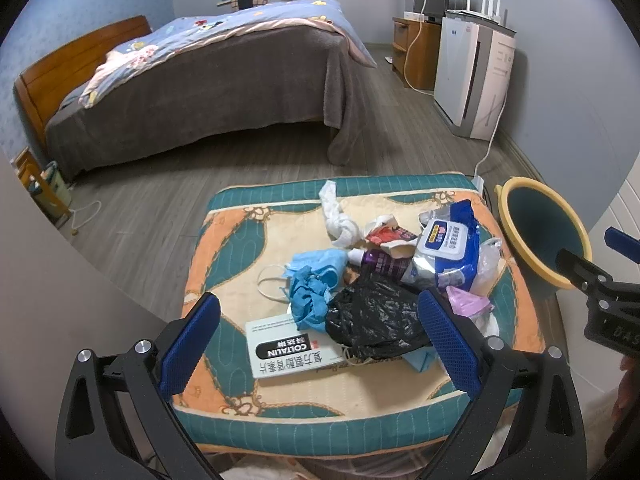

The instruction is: Collect trash

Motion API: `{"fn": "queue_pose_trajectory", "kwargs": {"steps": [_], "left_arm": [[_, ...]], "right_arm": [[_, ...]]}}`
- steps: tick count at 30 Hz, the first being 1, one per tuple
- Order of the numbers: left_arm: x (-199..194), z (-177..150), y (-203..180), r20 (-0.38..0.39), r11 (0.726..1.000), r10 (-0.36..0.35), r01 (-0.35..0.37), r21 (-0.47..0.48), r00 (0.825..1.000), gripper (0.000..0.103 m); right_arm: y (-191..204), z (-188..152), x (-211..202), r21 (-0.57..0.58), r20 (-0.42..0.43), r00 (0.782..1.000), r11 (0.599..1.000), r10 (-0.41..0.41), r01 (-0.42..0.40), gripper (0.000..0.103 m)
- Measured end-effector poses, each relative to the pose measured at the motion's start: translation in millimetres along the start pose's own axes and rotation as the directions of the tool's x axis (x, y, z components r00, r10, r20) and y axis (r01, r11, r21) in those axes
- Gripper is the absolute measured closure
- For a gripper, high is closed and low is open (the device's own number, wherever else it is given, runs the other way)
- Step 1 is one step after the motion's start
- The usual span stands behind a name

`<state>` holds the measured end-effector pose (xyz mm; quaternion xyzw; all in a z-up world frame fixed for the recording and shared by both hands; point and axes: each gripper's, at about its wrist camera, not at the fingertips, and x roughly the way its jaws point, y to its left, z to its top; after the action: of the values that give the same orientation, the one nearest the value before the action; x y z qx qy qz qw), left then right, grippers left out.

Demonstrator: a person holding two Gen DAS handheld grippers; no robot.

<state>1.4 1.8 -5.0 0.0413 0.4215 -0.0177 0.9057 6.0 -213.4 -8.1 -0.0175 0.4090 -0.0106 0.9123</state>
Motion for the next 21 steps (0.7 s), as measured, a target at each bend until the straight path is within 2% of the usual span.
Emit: {"fn": "queue_pose_trajectory", "kwargs": {"steps": [21], "left_arm": [[0.0,-1.2,0.8,-0.002,1.0,0.001,-0.001,0.0,1.0,0.005]], "right_arm": [[1.9,-1.3,-0.1,0.007,-0.006,1.0,1.0,0.003,-0.003,0.005]]}}
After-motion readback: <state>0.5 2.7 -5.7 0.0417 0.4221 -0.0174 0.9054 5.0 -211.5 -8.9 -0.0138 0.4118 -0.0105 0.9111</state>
